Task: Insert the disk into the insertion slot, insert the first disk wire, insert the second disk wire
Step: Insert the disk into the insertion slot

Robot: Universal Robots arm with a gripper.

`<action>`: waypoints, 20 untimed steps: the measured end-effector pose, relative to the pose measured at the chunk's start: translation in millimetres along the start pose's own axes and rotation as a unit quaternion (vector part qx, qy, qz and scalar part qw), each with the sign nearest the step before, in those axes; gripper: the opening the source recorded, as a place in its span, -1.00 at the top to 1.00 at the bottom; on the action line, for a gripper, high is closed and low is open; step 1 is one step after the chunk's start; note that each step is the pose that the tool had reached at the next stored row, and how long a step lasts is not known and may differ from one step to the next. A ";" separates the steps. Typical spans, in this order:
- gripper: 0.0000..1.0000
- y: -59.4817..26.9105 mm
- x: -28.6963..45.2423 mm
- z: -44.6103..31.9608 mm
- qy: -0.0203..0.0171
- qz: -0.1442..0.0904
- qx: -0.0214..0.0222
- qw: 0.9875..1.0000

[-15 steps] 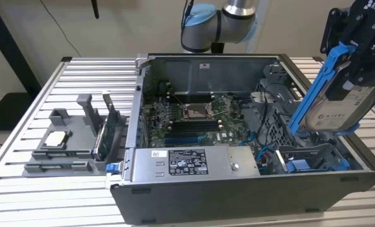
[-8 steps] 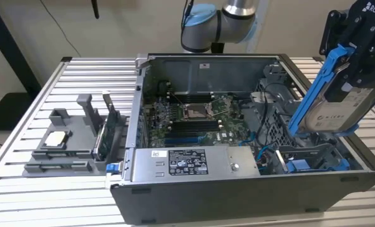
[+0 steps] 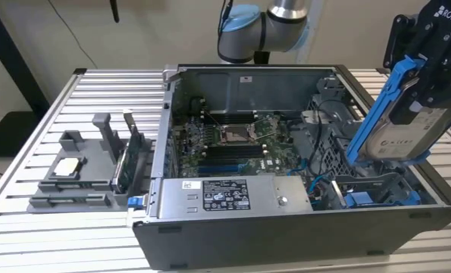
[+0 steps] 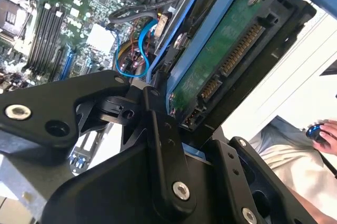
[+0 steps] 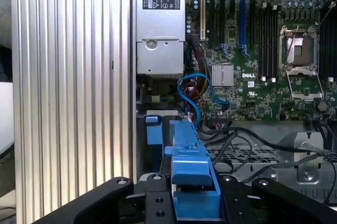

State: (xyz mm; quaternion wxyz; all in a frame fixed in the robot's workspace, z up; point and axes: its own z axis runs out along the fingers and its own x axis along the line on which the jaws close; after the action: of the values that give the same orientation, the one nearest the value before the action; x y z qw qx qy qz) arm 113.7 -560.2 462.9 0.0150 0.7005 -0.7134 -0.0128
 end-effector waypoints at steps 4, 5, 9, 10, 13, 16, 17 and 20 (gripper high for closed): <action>0.35 -0.1 0.0 1.2 0.000 0.000 0.000 1.000; 0.35 -0.1 0.0 1.4 0.000 0.000 0.000 1.000; 0.35 -0.1 0.0 2.4 0.000 0.000 0.000 1.000; 0.35 -0.2 0.0 2.7 0.000 0.000 0.000 1.000; 0.35 -0.2 0.0 3.4 0.000 0.000 0.000 1.000; 0.35 -0.3 0.0 4.6 0.000 0.000 0.000 1.000; 0.35 -0.4 0.0 5.3 0.000 0.000 0.000 1.000; 0.35 -0.7 0.5 7.2 0.000 0.000 0.000 1.000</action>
State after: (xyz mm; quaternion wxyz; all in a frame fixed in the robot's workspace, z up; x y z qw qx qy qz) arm 114.0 -560.7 455.7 0.0149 0.7005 -0.7134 -0.0129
